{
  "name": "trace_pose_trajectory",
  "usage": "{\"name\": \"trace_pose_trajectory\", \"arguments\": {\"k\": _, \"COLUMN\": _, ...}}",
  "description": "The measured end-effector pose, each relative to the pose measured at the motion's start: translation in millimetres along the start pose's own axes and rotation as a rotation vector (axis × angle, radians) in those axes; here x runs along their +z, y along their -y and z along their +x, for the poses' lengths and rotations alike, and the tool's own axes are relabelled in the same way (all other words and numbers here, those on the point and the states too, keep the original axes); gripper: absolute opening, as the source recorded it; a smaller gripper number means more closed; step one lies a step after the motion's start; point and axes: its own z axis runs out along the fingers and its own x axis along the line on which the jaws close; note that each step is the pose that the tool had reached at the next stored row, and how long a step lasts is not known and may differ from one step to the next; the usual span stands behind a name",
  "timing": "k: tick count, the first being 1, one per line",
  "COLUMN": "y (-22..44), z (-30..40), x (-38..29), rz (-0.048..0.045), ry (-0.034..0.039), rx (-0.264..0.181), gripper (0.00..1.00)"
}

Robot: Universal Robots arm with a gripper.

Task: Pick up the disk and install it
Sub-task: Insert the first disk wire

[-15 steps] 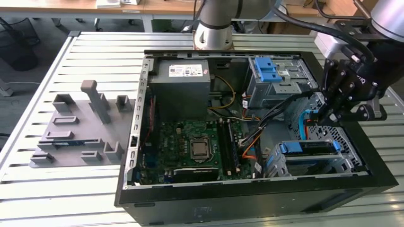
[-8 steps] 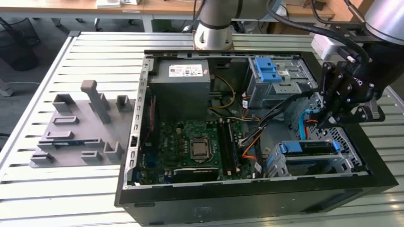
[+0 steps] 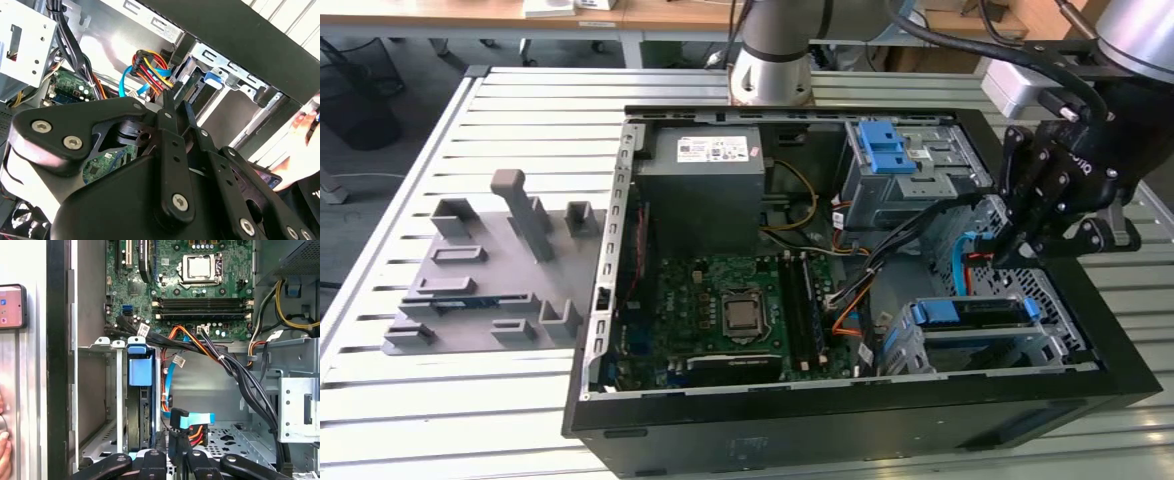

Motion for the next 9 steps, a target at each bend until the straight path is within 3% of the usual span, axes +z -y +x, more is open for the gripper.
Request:
{"name": "trace_pose_trajectory", "arguments": {"k": 4, "y": -0.1, "z": -3.4, "x": -1.1, "rz": 0.0003, "ry": -0.0139, "rx": 0.0, "gripper": 0.24}}
{"name": "trace_pose_trajectory", "arguments": {"k": 9, "y": -0.2, "z": -9.2, "x": -0.5, "rz": 0.0003, "ry": -0.015, "rx": 0.0, "gripper": 0.24}}
